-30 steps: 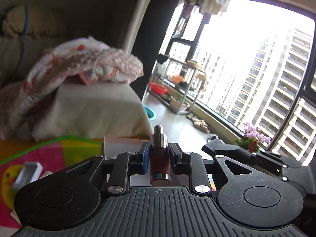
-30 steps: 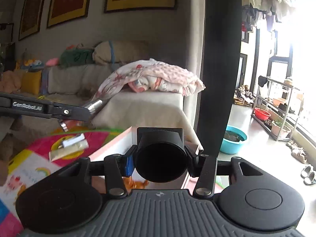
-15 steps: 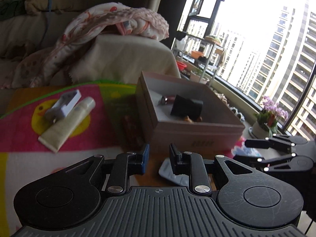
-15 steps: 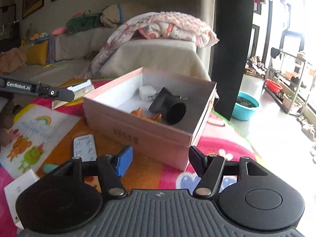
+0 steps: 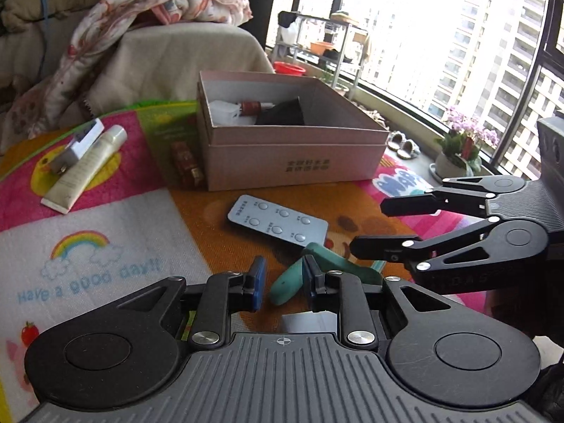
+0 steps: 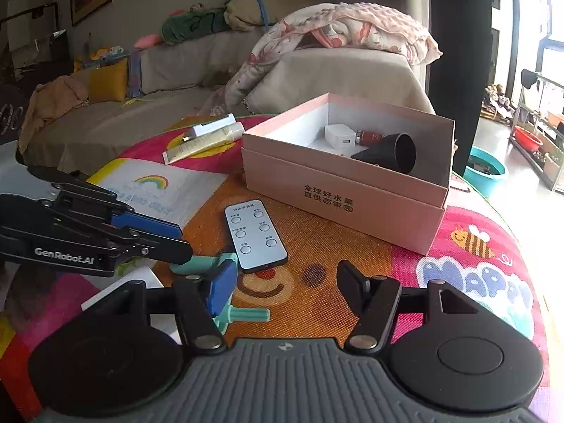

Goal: Organize rigid objects

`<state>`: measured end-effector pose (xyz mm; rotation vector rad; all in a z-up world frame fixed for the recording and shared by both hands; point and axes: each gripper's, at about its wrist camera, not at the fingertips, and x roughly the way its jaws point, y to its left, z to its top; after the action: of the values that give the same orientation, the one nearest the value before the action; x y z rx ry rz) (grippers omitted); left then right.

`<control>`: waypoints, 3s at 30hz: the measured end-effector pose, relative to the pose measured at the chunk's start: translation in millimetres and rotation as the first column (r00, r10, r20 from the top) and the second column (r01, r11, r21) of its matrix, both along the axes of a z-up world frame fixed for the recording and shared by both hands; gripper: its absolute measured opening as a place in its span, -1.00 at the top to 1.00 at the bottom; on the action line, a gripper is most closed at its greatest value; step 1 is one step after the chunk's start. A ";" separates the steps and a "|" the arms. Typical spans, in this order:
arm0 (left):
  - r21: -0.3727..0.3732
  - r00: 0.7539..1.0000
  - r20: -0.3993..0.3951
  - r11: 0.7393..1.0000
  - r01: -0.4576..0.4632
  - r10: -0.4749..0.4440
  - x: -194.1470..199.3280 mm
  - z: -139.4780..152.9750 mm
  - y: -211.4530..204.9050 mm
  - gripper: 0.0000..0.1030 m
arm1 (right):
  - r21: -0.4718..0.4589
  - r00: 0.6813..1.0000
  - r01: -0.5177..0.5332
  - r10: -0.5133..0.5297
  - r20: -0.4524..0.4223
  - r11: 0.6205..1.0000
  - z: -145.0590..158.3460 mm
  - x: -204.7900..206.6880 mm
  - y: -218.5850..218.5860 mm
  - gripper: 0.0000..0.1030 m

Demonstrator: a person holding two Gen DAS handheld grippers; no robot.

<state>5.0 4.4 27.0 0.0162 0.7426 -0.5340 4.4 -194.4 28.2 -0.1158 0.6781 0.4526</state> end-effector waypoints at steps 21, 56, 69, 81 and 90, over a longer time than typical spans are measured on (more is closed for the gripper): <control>0.162 0.975 0.083 0.968 0.192 -0.207 -70.1 3.9 -35.0 0.41 | -0.046 0.990 0.140 -0.140 -0.012 0.989 -22.4 11.2 -8.4 -0.31; -0.159 0.889 -0.064 0.875 -0.457 0.453 205.2 -12.7 118.7 0.44 | -0.062 0.995 0.091 -0.093 -0.028 0.994 -14.3 15.5 -3.9 -0.29; -0.209 0.973 -0.065 0.951 -0.230 0.221 101.8 -18.2 102.4 0.50 | -0.311 0.987 -0.059 0.009 -0.162 0.949 64.9 208.7 163.4 0.66; -0.224 0.975 -0.051 0.949 -0.224 0.218 98.7 -20.3 108.3 0.51 | -0.654 0.960 -0.073 -0.125 -0.251 0.753 -16.5 244.1 230.2 0.85; -0.208 0.981 -0.072 0.960 -0.189 0.178 86.0 -16.3 98.5 0.44 | -0.554 0.935 -0.222 0.014 -0.354 0.803 -5.5 171.6 217.4 0.89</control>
<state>90.9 102.9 10.7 -0.2666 0.7260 -0.4355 175.9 23.0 22.7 -0.6906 1.1421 0.3718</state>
